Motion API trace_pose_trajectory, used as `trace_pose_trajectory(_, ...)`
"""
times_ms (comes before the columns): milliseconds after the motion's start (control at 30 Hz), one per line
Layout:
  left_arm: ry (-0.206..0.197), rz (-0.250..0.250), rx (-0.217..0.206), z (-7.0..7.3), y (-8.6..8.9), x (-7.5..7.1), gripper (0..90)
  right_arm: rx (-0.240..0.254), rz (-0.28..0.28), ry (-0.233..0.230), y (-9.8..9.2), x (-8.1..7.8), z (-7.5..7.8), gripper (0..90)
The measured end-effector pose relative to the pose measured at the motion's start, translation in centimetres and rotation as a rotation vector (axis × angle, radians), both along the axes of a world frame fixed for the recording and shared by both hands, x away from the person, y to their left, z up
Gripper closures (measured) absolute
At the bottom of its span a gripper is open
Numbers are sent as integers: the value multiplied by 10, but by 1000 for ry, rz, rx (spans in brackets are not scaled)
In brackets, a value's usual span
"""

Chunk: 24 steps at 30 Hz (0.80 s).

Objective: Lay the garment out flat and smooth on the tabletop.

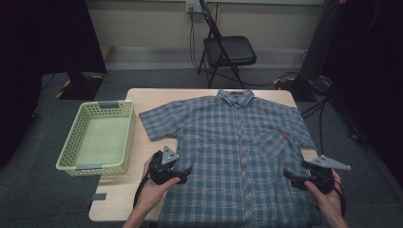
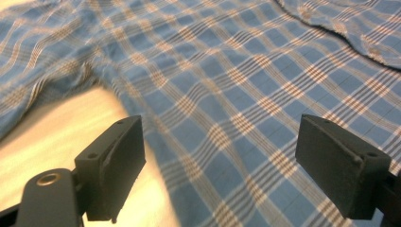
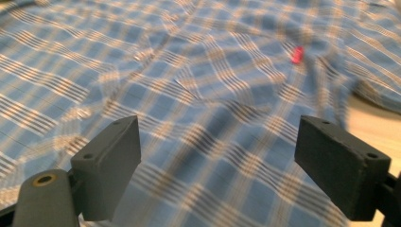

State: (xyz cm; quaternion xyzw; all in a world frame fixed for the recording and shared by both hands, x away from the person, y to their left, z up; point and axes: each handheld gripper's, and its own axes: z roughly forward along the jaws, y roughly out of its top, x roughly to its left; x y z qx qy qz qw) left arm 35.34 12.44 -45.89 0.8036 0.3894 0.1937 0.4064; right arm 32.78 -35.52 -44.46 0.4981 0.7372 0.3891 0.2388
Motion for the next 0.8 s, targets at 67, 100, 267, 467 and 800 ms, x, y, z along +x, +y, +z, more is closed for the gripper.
trace_pose_trajectory(67,5,11,-8,-4,4,-4,161,-5,-19,-2,-6,-5,-3,149)
trace_pose_trajectory(100,7,19,-13,-7,6,-7,161,-2,-24,1,-9,-7,-4,149)
trace_pose_trajectory(267,26,22,23,-20,11,-13,160,7,-33,22,-19,-12,-17,177)
trace_pose_trajectory(467,81,-3,66,-33,8,-12,161,-50,-54,74,-18,-4,-41,164)
trace_pose_trajectory(800,77,-6,56,-44,9,-15,149,-98,-52,103,-11,4,-54,115)
